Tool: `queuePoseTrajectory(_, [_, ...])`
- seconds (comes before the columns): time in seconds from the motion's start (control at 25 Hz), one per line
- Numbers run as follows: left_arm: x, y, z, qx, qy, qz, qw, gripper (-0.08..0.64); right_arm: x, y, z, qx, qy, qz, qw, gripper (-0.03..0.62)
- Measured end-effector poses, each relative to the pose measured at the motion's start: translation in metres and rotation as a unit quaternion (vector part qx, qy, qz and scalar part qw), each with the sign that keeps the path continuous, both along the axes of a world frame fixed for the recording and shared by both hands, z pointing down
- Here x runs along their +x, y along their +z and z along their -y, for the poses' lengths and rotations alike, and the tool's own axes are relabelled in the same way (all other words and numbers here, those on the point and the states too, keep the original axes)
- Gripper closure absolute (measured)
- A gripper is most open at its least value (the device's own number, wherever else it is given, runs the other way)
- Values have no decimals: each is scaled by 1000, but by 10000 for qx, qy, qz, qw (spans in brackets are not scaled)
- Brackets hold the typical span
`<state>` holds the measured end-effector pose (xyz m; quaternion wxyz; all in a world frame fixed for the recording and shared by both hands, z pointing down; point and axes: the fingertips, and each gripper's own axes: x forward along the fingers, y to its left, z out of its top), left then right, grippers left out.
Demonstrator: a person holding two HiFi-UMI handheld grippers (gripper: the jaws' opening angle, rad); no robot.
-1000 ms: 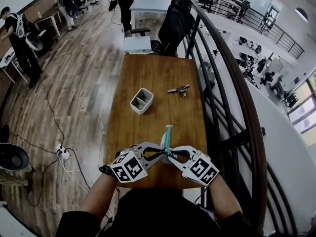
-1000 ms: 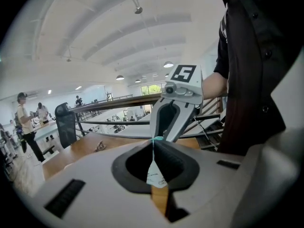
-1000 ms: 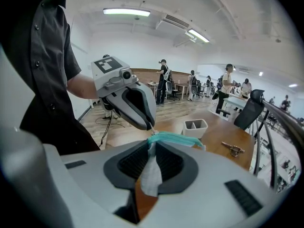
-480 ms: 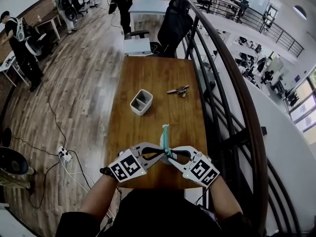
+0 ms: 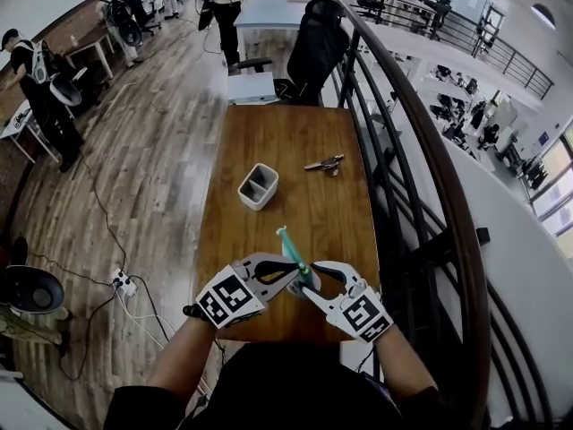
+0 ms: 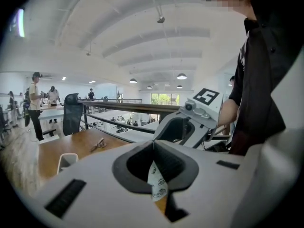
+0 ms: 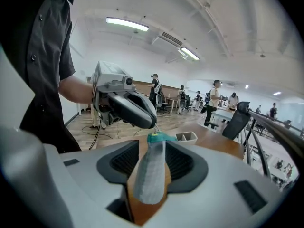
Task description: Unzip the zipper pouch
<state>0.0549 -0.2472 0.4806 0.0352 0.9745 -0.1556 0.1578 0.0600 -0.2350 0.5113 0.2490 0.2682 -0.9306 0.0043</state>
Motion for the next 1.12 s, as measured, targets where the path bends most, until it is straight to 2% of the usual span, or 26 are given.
queuePoseTrajectory(0.04, [0,0,-1,-1,2,0,10000,546,-2,-2,1,65,32,20,10000,424])
queuePoseTrajectory(0.12, [0,1,-1,-11,-22,-16,10000,546,-3,-6,5,166,126,55,9998,501])
queuePoseTrajectory(0.36, [0,-2,4,30,-82,-61,9999,546,0,-9,7,332,71,-12,9994,542])
queuePoseTrajectory(0.56, [-1,-3,4,89,-108,-101,9999,545,1,-13,4,454,50,-56,9989,552])
queuePoseTrajectory(0.8, [1,-6,7,-33,-211,-264,9994,545,4,-20,5,590,96,-106,9982,557])
queuePoseTrajectory(0.96, [-6,-7,16,-64,-418,-179,9989,546,3,-28,2,699,45,-47,9975,561])
queuePoseTrajectory(1.12, [-13,-11,15,75,-399,-62,9992,546,1,-33,0,745,-53,-33,9972,561])
